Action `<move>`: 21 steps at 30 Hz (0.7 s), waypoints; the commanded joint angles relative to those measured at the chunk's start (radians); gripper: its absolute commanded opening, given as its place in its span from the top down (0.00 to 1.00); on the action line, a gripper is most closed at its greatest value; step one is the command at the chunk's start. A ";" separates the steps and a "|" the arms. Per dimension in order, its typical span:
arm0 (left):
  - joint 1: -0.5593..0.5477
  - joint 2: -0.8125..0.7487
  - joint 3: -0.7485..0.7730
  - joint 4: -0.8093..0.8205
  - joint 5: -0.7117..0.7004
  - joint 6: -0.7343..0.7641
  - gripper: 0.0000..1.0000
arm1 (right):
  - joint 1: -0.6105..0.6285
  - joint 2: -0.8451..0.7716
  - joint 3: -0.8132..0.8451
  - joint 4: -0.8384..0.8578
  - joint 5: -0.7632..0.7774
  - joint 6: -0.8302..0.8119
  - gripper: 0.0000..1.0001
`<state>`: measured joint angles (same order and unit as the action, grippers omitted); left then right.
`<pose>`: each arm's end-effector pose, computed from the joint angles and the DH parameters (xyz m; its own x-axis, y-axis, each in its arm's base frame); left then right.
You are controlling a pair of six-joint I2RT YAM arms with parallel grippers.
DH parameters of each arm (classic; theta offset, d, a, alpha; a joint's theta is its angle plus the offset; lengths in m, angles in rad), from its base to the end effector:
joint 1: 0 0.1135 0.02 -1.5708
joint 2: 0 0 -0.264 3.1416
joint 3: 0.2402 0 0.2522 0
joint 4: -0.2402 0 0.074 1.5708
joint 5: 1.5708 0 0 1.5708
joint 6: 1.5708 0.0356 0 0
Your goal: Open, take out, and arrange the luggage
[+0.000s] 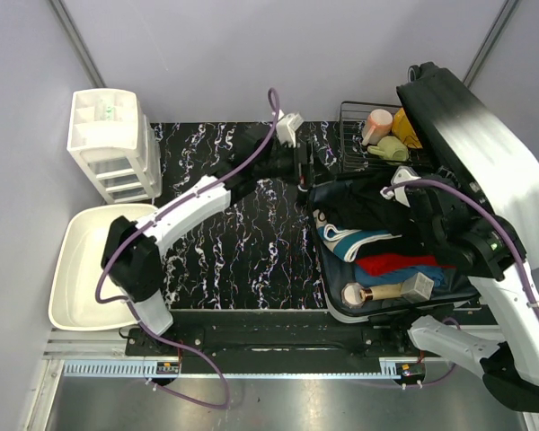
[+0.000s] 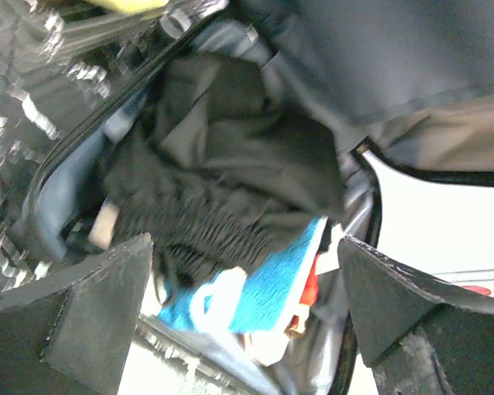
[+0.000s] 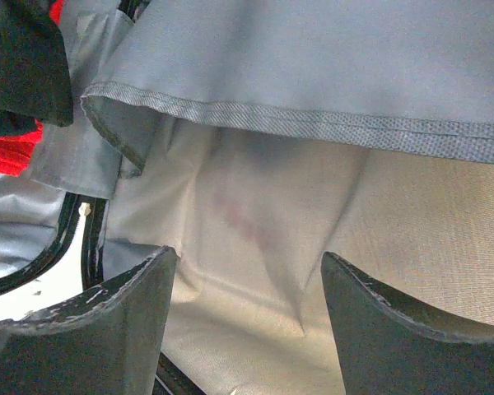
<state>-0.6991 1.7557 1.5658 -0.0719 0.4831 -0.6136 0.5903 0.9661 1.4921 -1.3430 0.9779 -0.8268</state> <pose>0.3126 -0.2845 0.3584 -0.6879 -0.0879 -0.7205 0.6327 0.4140 -0.6545 0.1127 0.0400 0.4371 -0.5283 -0.8488 -0.0186 -0.3369 0.2298 -0.9131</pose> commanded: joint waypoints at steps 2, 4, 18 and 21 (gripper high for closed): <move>0.015 -0.122 -0.188 -0.086 -0.046 0.058 0.01 | -0.050 0.032 0.077 -0.162 0.016 -0.118 0.20; 0.018 -0.133 -0.242 -0.095 -0.046 0.061 0.01 | -0.098 0.084 0.114 -0.105 -0.028 -0.158 0.20; 0.023 -0.131 -0.323 -0.143 -0.081 0.048 0.01 | -0.756 0.261 0.301 0.148 -0.409 -0.475 0.19; 0.020 -0.095 -0.339 -0.129 -0.071 0.032 0.01 | -0.863 0.263 0.310 0.189 -0.452 -0.514 0.17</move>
<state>-0.6815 1.6550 1.2503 -0.2234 0.4168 -0.5686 -0.1761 1.2518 1.7519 -1.1896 0.5758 -1.0096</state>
